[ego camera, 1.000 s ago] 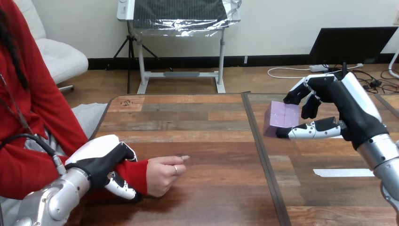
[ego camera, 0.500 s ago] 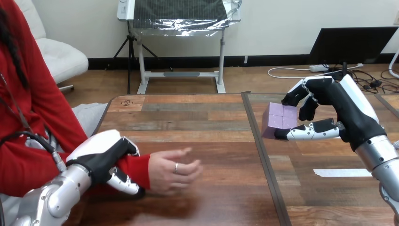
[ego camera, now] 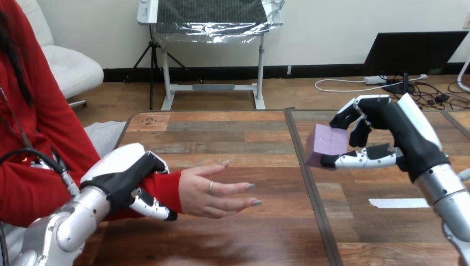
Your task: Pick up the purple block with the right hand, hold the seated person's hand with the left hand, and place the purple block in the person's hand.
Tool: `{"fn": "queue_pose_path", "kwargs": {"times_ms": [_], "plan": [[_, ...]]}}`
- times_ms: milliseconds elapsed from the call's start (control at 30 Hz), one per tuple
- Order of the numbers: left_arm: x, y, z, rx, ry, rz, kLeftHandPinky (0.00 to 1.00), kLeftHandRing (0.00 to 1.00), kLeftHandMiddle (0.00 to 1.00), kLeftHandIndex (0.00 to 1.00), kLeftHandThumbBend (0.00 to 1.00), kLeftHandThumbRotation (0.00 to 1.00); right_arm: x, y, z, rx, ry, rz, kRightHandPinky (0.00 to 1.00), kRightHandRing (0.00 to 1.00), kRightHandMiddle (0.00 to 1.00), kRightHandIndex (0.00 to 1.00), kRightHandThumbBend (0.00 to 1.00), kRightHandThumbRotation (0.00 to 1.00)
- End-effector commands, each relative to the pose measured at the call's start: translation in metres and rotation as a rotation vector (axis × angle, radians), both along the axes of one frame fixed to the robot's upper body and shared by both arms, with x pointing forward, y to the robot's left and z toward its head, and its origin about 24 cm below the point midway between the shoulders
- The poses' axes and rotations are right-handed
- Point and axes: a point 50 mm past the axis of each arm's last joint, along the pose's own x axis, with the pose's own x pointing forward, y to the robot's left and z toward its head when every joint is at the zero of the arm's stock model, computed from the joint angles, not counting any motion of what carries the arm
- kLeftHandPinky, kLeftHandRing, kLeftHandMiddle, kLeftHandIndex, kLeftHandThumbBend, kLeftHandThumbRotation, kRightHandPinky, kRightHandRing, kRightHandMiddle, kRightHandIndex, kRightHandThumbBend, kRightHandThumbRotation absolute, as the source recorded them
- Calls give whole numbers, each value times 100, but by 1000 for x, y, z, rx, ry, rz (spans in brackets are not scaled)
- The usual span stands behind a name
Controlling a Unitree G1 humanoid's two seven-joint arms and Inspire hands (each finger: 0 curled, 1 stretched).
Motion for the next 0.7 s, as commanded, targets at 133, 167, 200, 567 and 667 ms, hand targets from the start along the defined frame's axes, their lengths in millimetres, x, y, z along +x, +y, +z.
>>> {"fn": "queue_pose_path", "kwargs": {"times_ms": [133,167,200,567,667], "plan": [[24,-16,60,-64,-237,-52,21,28,36,39,63,0,12,10,16,53,-81,1,28,33,38,44,78,0],[24,-16,61,-64,-239,-52,21,28,36,39,63,0,12,10,15,53,-78,0,29,33,39,44,78,0],[25,-17,62,-67,-243,-51,21,28,36,39,63,0,12,11,15,55,-72,-1,29,33,39,44,78,0],[29,-23,70,-82,-271,-59,20,27,36,39,65,0,13,16,11,64,-64,11,29,34,39,44,77,0],[30,-25,72,-90,-278,-62,20,27,36,39,65,0,13,17,11,67,-60,11,29,34,39,44,78,0]]}}
